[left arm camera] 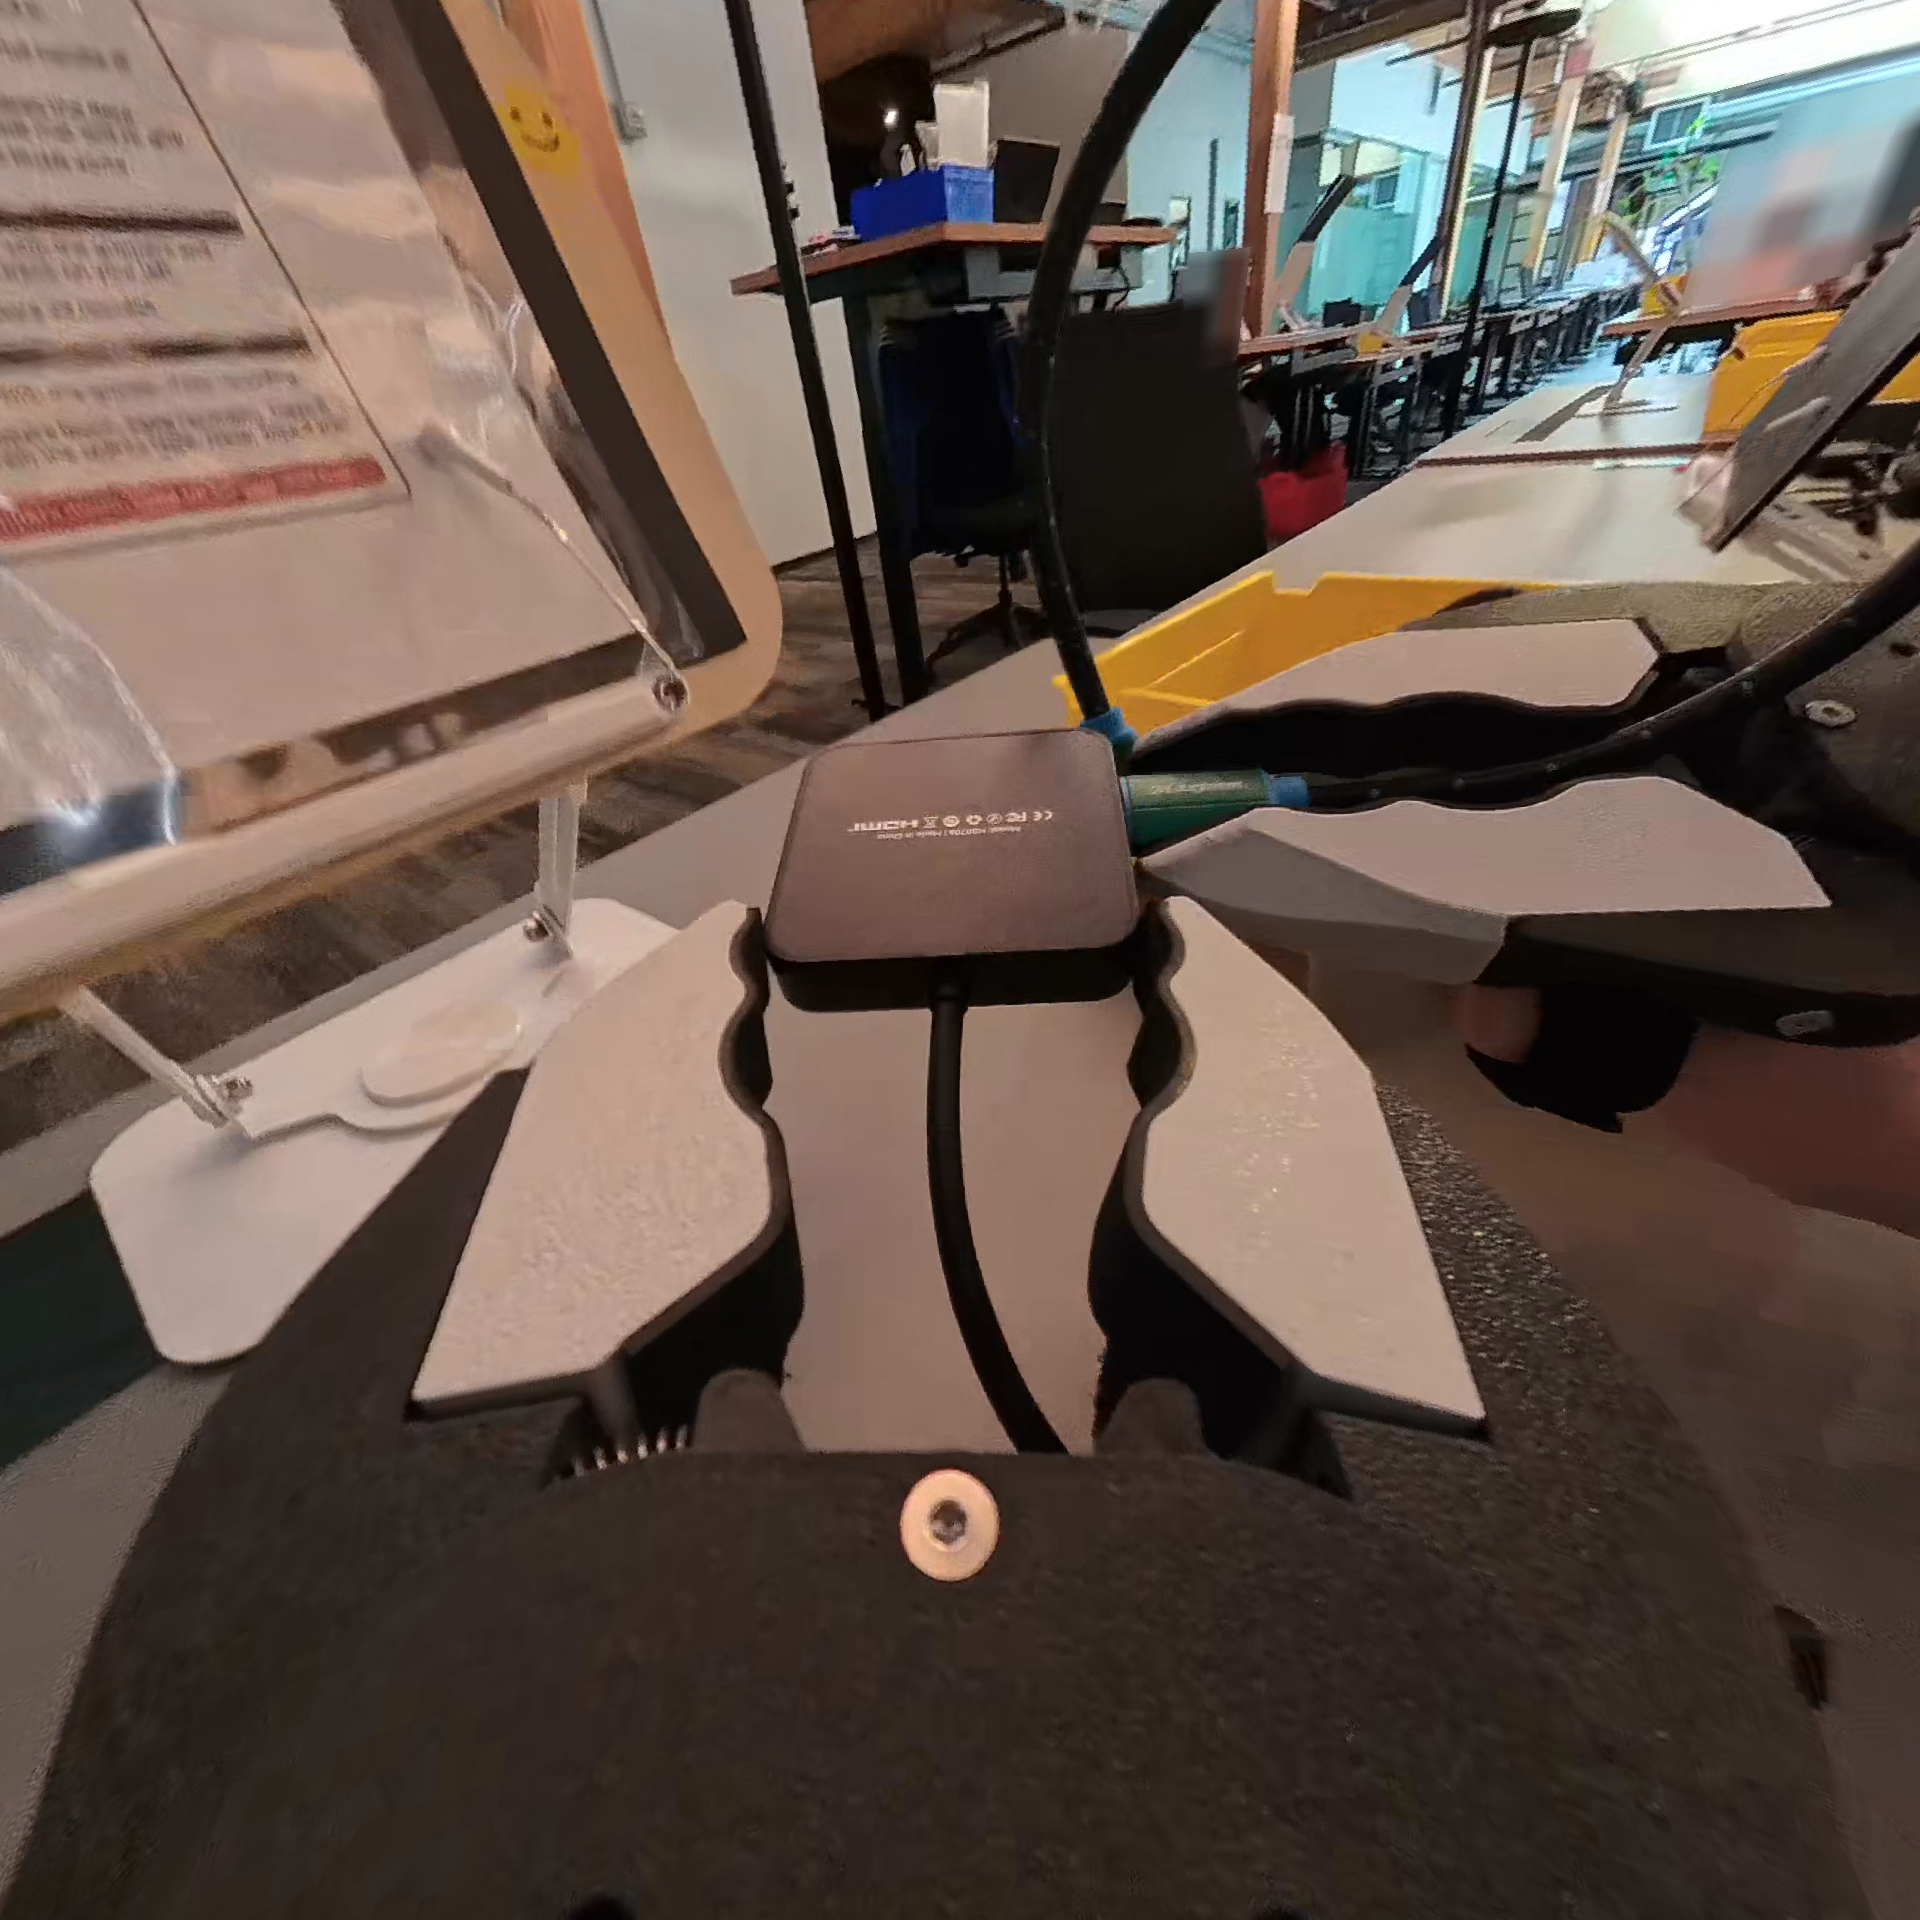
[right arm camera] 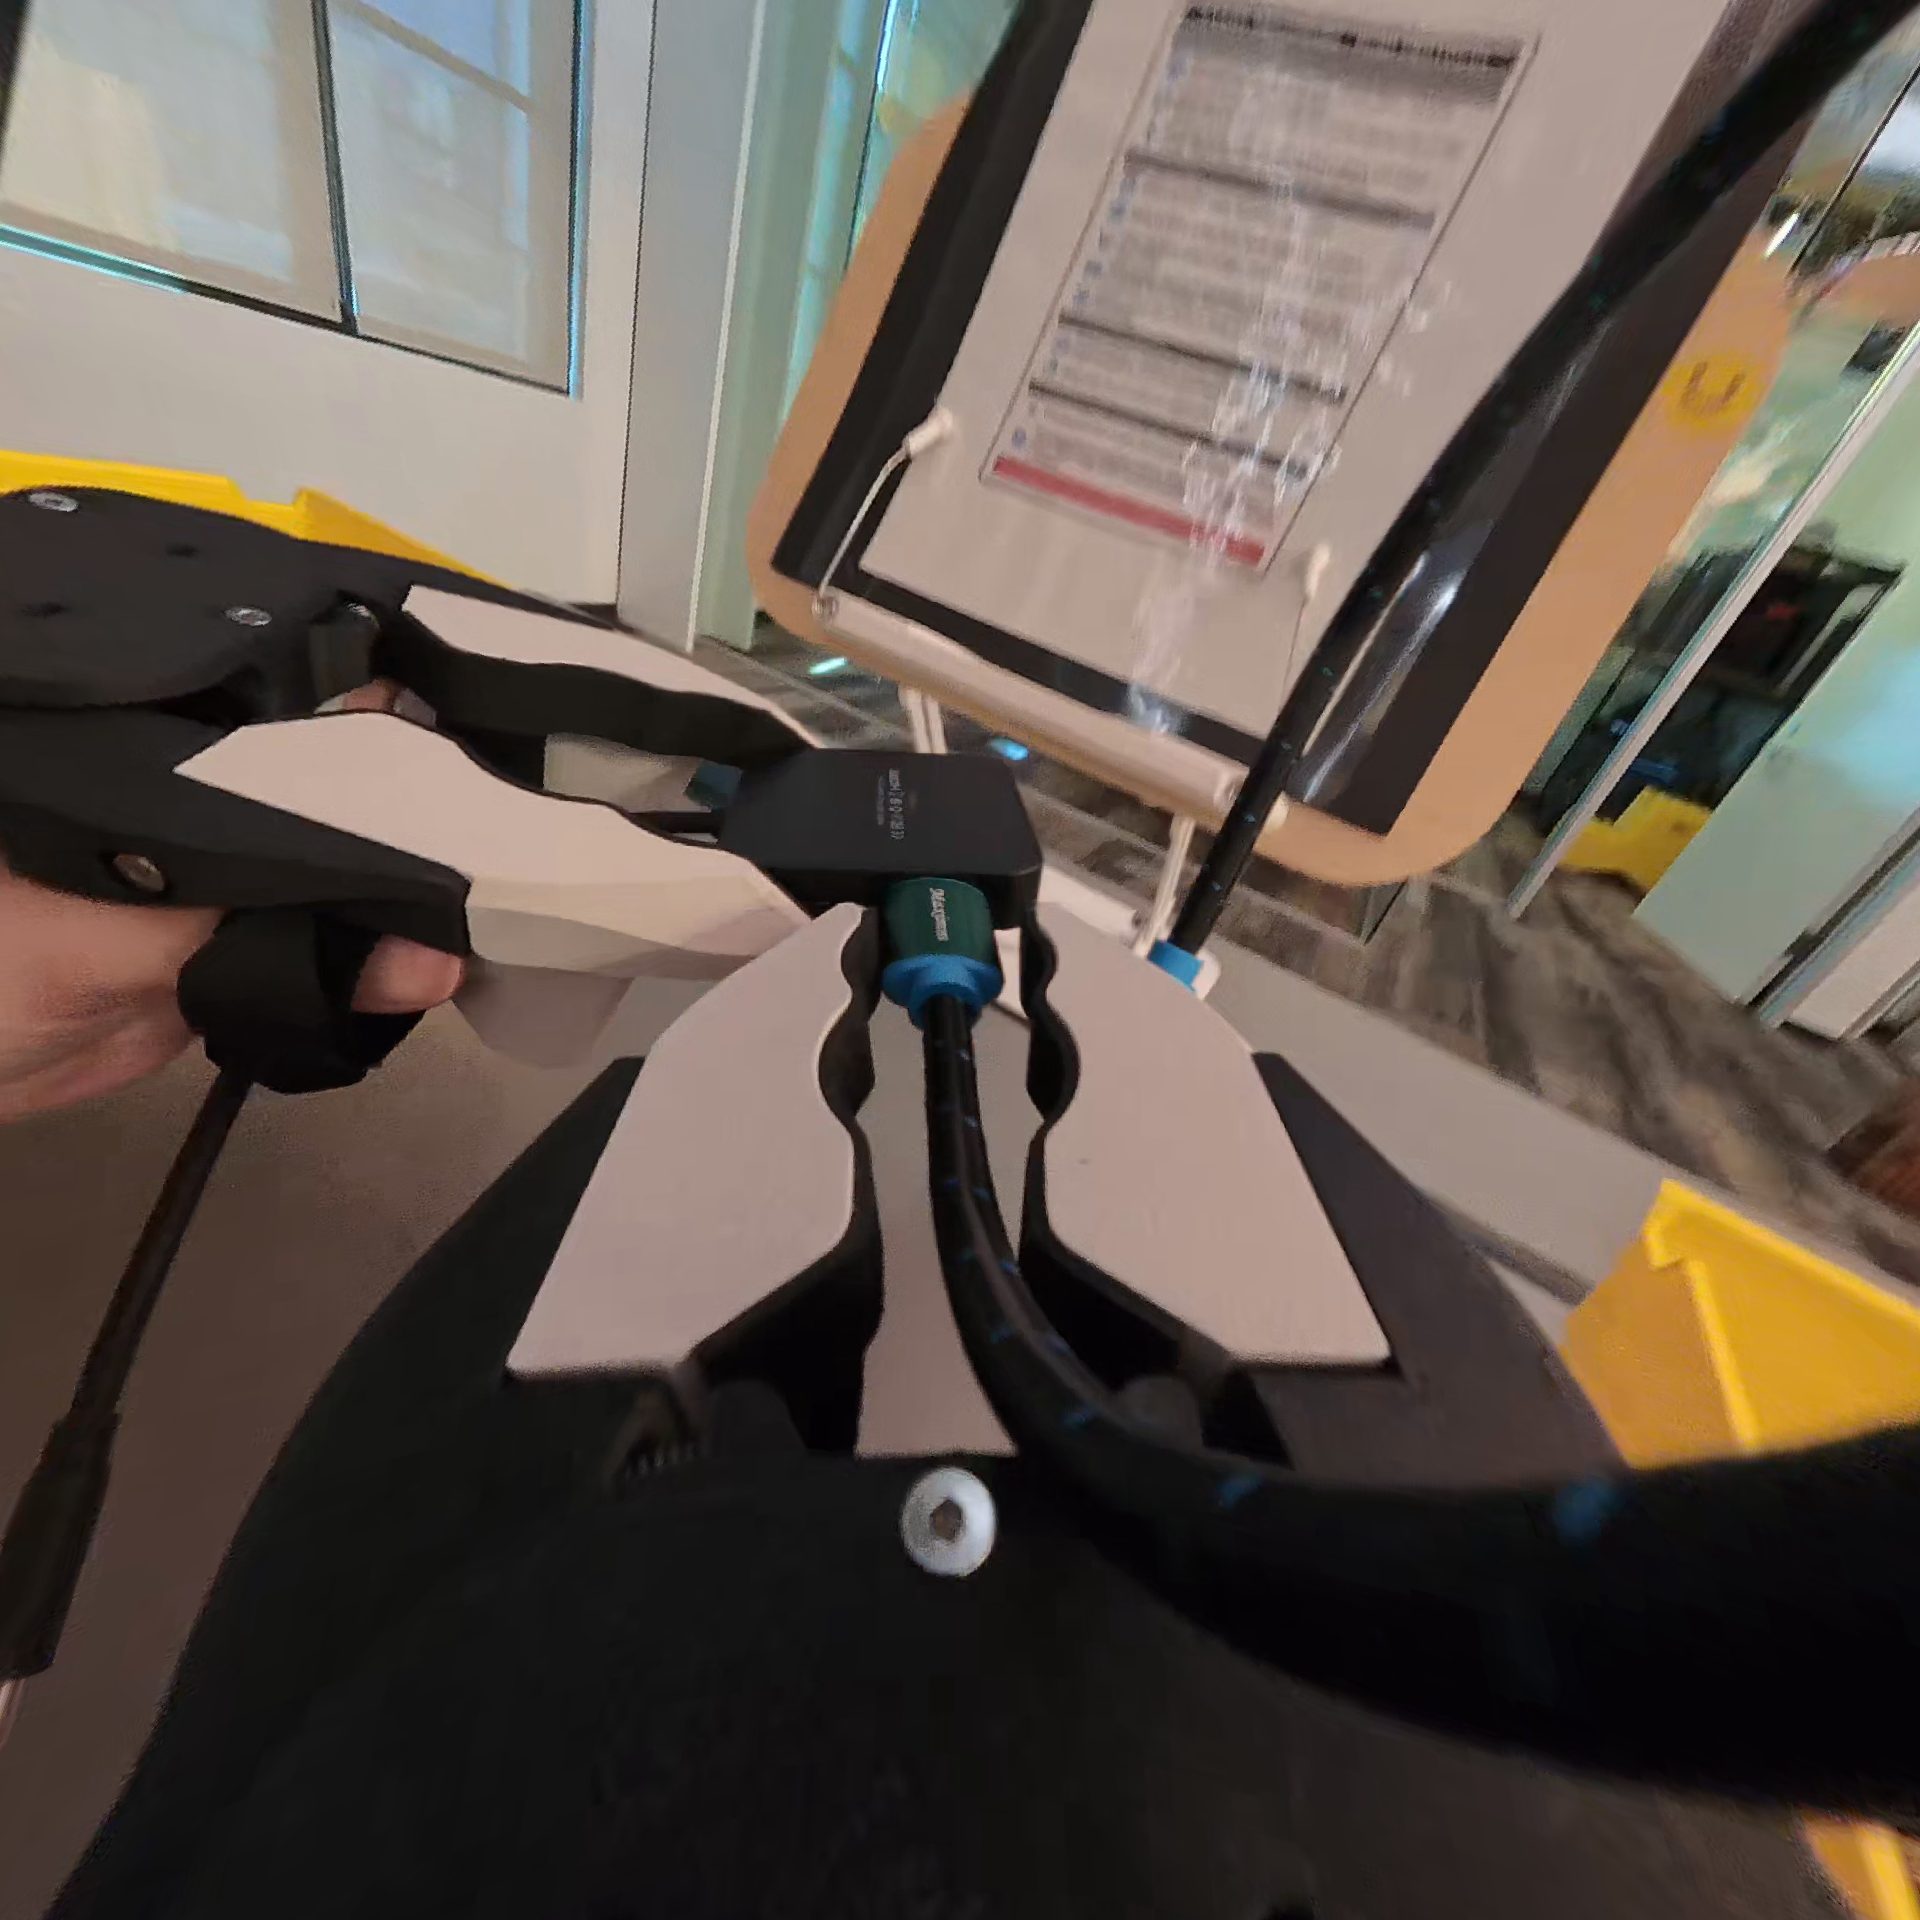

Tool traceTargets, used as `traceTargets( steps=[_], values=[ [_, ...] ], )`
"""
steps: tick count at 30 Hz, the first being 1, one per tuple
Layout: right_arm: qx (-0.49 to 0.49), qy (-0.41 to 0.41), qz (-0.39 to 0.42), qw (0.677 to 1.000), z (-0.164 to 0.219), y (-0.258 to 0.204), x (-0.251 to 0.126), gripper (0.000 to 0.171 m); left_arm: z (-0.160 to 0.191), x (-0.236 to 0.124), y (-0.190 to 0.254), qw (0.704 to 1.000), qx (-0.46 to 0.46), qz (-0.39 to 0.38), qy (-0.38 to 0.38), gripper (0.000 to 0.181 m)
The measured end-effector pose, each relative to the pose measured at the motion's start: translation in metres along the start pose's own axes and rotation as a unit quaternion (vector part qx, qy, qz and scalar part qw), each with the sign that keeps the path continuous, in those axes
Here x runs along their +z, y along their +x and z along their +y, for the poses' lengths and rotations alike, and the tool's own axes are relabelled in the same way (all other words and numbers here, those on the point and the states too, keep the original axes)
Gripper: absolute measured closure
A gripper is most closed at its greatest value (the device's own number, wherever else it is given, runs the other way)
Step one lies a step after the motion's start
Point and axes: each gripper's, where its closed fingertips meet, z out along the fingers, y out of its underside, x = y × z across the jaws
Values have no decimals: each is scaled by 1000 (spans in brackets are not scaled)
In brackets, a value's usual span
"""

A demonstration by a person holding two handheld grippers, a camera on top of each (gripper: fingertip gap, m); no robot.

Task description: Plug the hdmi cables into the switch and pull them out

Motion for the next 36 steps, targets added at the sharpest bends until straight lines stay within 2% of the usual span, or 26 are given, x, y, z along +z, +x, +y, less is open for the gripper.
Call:
traceTargets(
  steps=[7, 9, 11, 16, 36],
  values=[
    [87, -38, -46, 994, 32, -9, 10, 149, 38, 4, -14, 998, -25, -15, -56, 113],
    [106, -30, -39, 993, 33, -6, 11, 161, 44, 6, -13, 998, -28, -9, -63, 113],
    [98, -27, -28, 994, 36, -3, 13, 159, 47, 7, -13, 997, -35, -9, -71, 113],
    [66, -62, -29, 995, 46, -5, 17, 141, 54, 6, -16, 995, -58, -6, -81, 114],
    [121, -88, -33, 988, 57, -8, 21, 139, 55, 6, -21, 995, -56, -28, -73, 114]
  ],
)
